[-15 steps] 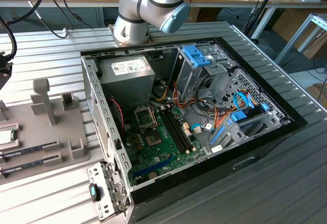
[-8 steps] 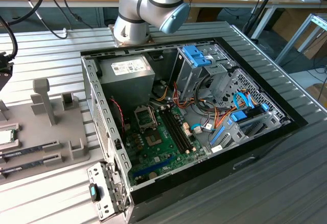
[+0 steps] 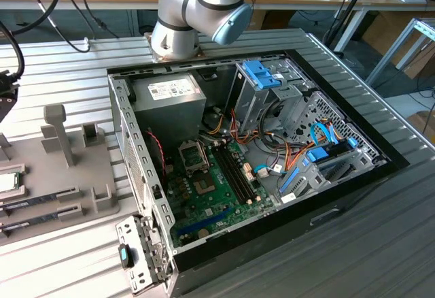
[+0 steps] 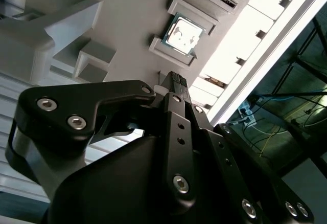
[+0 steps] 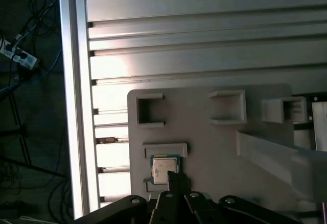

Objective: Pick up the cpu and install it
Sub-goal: 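Pick up the cpu and move it towards the insertion slot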

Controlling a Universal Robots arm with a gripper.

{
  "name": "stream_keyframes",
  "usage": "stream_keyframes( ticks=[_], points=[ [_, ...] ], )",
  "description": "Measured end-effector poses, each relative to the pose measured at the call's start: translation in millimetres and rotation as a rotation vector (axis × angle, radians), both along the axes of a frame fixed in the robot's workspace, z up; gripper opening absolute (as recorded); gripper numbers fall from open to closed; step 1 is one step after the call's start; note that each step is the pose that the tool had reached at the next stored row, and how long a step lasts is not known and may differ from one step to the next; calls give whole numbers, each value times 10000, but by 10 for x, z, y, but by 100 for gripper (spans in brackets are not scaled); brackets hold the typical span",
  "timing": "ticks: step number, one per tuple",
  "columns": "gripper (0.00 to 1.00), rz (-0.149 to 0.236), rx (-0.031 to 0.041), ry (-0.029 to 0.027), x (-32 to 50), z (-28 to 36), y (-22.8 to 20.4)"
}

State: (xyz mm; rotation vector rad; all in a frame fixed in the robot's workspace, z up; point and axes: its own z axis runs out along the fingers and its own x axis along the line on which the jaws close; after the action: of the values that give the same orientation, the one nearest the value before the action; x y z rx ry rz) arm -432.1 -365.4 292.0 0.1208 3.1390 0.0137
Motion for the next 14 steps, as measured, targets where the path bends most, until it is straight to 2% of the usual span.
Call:
stream_keyframes(
  ticks=[8, 14],
  points=[
    [11, 1, 0, 0, 0, -48, 52],
    [11, 1, 0, 0, 0, -108, 110]
  ],
)
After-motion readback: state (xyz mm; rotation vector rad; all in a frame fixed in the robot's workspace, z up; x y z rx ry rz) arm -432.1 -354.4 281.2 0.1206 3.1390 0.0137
